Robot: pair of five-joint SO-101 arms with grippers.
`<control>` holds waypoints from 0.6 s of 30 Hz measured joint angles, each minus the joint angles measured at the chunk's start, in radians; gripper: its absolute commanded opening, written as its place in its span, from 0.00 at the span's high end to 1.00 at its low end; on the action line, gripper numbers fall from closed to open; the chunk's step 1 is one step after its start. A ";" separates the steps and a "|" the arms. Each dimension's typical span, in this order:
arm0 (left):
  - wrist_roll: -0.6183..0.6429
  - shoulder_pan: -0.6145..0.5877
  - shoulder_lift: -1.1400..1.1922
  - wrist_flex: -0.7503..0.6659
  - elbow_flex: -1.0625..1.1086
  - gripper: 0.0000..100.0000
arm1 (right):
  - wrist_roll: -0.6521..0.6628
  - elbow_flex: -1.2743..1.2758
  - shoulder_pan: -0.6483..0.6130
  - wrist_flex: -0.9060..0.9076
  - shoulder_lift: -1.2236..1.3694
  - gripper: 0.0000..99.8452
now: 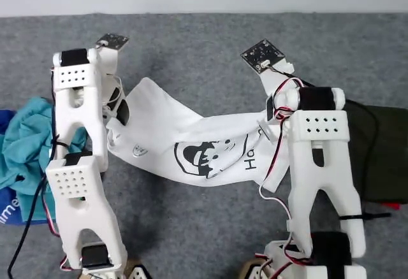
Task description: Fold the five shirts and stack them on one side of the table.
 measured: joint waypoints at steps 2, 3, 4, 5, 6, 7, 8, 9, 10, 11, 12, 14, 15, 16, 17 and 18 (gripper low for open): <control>0.000 0.000 0.000 0.000 0.006 0.81 | 0.000 0.000 0.000 0.000 0.000 0.99; 0.000 0.000 0.000 0.000 0.006 0.82 | 0.000 0.000 0.000 0.000 0.000 0.99; 0.000 0.000 0.000 0.000 0.006 0.83 | 0.000 0.000 0.000 0.000 0.000 0.99; 0.000 0.000 0.000 0.000 0.006 0.84 | 0.000 0.000 0.000 0.000 0.000 0.99; 0.000 0.000 0.000 0.000 0.006 0.86 | 0.000 0.000 0.000 0.000 0.000 0.99; 0.000 0.000 0.000 0.000 0.006 0.87 | 0.000 0.000 0.000 0.000 0.000 0.99; 0.000 0.000 0.000 0.000 0.009 0.88 | 0.000 0.000 0.000 0.000 0.000 0.99; -0.002 0.000 0.006 0.000 0.011 0.88 | 0.000 0.000 0.000 0.000 0.000 0.99; -0.002 0.000 0.015 0.000 0.011 0.89 | 0.000 0.000 0.000 0.000 0.000 0.99; -0.002 0.000 0.026 0.000 0.012 0.90 | 0.000 0.000 0.000 0.000 0.000 0.99; -0.002 0.000 0.037 0.000 0.012 0.91 | 0.000 0.000 0.000 0.000 0.000 0.99; -0.002 0.002 0.048 0.000 0.012 0.93 | 0.000 0.000 0.000 0.000 0.000 0.99; -0.002 0.002 0.049 0.000 0.012 0.94 | 0.000 0.000 0.000 0.000 0.000 0.99; -0.002 0.002 0.049 0.000 0.012 0.95 | 0.000 0.000 0.000 0.000 0.000 0.99; -0.002 0.002 0.049 0.000 0.012 0.96 | 0.000 0.000 0.000 0.000 0.000 0.99; -0.002 0.002 0.049 0.000 0.012 0.97 | 0.000 0.000 0.000 0.000 0.000 0.99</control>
